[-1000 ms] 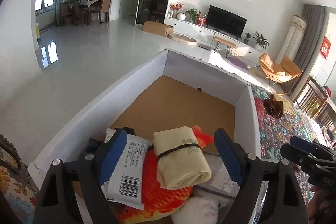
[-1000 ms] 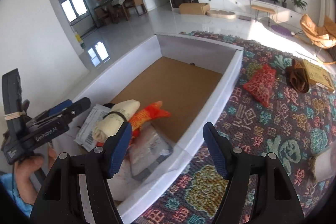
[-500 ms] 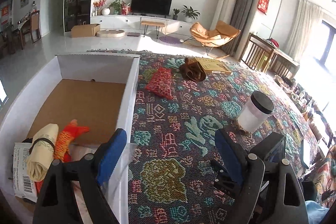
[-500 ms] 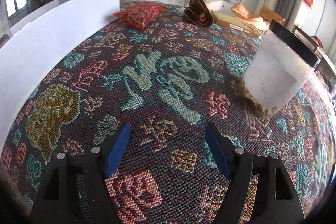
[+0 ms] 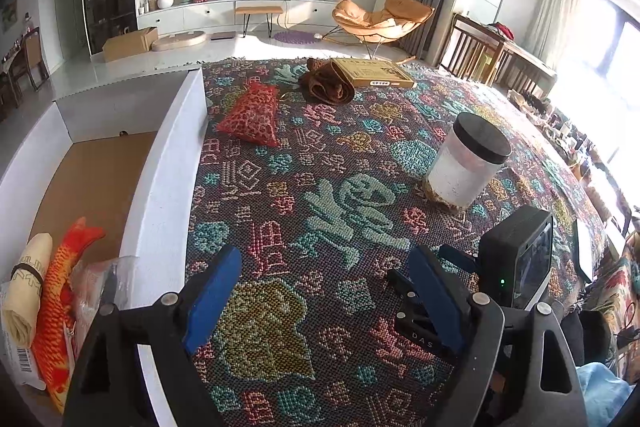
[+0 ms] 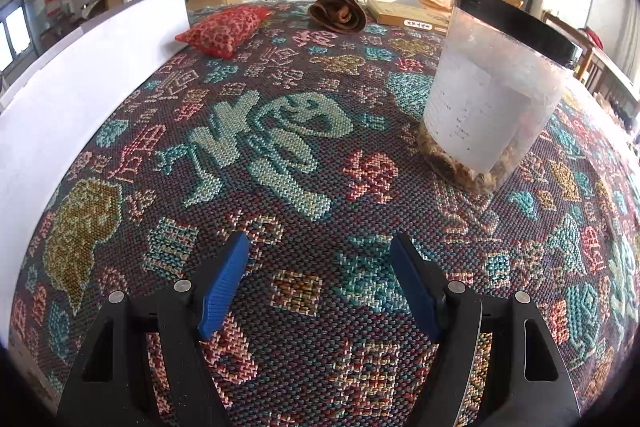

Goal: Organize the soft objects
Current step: 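Move the left tool back over the bed to the red mesh bag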

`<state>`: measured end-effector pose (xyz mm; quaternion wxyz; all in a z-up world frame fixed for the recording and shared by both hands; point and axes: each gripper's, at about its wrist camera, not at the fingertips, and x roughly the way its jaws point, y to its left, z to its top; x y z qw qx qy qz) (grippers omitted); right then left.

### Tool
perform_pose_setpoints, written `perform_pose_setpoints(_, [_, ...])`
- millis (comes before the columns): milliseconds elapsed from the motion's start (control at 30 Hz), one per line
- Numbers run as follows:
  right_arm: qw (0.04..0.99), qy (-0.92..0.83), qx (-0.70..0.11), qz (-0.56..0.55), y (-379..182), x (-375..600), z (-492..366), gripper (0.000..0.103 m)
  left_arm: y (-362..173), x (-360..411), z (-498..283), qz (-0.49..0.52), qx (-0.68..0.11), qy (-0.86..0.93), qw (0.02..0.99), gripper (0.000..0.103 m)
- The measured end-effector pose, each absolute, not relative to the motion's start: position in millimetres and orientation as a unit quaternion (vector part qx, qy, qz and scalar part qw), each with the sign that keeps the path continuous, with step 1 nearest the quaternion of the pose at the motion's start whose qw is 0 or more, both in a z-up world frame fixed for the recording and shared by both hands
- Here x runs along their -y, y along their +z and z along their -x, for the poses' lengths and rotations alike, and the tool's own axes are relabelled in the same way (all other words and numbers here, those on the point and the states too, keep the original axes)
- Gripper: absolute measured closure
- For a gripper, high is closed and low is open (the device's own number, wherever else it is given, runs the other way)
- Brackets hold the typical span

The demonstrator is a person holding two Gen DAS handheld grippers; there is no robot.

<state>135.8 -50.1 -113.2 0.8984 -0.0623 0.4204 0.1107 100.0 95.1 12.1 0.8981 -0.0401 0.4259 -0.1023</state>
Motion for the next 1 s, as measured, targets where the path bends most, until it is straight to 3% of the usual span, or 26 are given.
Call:
perform_pose_setpoints(200, [0.897,0.113,-0.423,0.057,-115,50,-139,0.025,3,-72,-136,-0.025,-0.482,-0.137,0.865,0.017])
perform_pose_setpoints(467, [0.897,0.116,-0.424,0.057,-115,50,-140,0.023,26,-91,-245,-0.041,-0.494,-0.112,0.861,0.017])
perform_pose_setpoints(667, [0.897,0.116,-0.424,0.057,-115,50,-140,0.023,-24,-81,-341,-0.109,-0.520,-0.073,0.844,0.018])
perform_pose_setpoints(1000, [0.895,0.121,-0.426,0.057,-116,46,-142,0.019,-93,-90,-424,-0.079,-0.539,0.011,0.839,0.017])
